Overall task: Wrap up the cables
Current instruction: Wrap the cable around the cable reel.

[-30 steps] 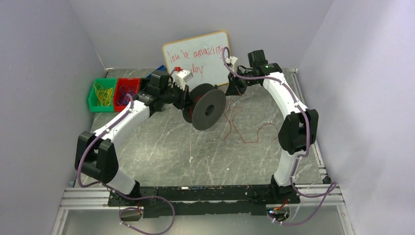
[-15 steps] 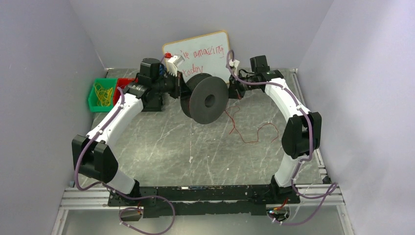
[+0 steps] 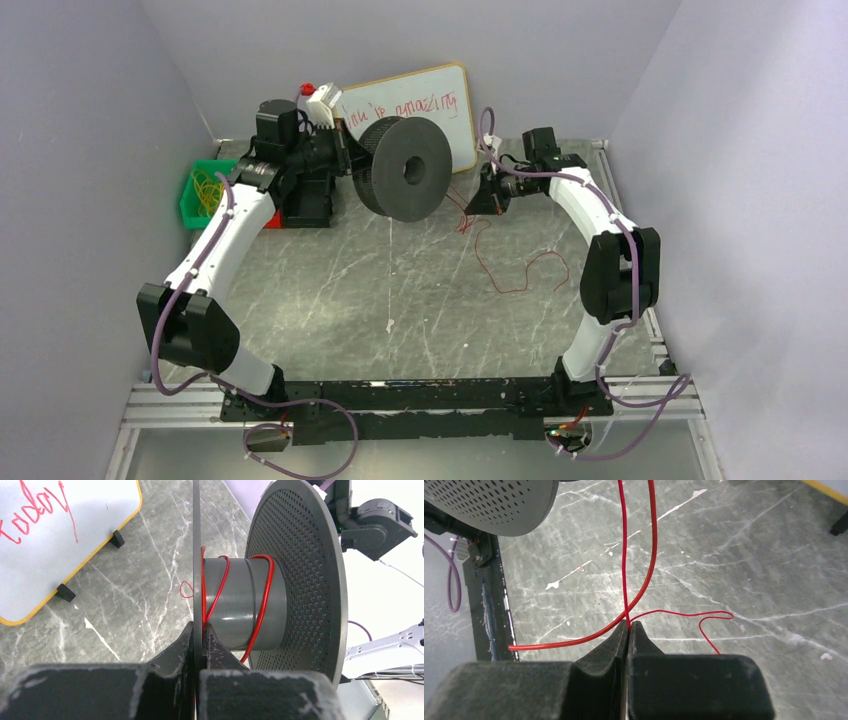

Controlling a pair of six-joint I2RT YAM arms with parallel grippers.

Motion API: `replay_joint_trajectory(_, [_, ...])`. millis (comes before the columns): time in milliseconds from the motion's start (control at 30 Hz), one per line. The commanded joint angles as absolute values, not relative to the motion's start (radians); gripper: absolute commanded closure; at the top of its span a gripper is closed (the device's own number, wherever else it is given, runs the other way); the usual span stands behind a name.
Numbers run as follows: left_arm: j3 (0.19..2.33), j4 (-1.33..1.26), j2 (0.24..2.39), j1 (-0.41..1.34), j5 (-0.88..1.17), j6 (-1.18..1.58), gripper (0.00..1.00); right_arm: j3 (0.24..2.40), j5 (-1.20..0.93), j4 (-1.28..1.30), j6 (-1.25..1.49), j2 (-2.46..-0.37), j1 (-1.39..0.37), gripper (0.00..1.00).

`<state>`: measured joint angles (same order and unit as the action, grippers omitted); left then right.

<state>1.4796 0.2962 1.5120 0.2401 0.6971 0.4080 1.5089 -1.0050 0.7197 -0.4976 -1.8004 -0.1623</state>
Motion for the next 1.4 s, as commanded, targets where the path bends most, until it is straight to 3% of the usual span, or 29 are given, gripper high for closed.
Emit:
replay_joint_trajectory(0, [1.536, 0.211, 1.460, 0.244, 0.702, 0.473, 0.98, 1.493, -1.076, 0.718, -0.525, -1.745, -0.166, 1.00])
replay_joint_trajectory(400, [1.555, 0.178, 1.470, 0.204, 0.695, 0.593, 0.97, 1.340, -1.091, 0.574, -0.502, -1.663, -0.212, 1.00])
replay_joint_trajectory(600, [1.539, 0.209, 1.484, 0.204, 0.601, 0.575, 0.97, 1.315, -0.961, 0.541, -0.483, -1.569, -0.368, 1.00])
replay_joint_trajectory(1067, [1.433, 0.240, 1.487, 0.253, 0.408, 0.452, 0.97, 1.639, -0.754, 0.714, -0.506, -1.663, -0.674, 1.00])
replay_joint_trajectory(1367, [1.367, 0.294, 1.474, 0.426, 0.134, 0.146, 0.98, 1.954, -0.631, 0.927, -0.555, -1.751, -0.703, 1.00])
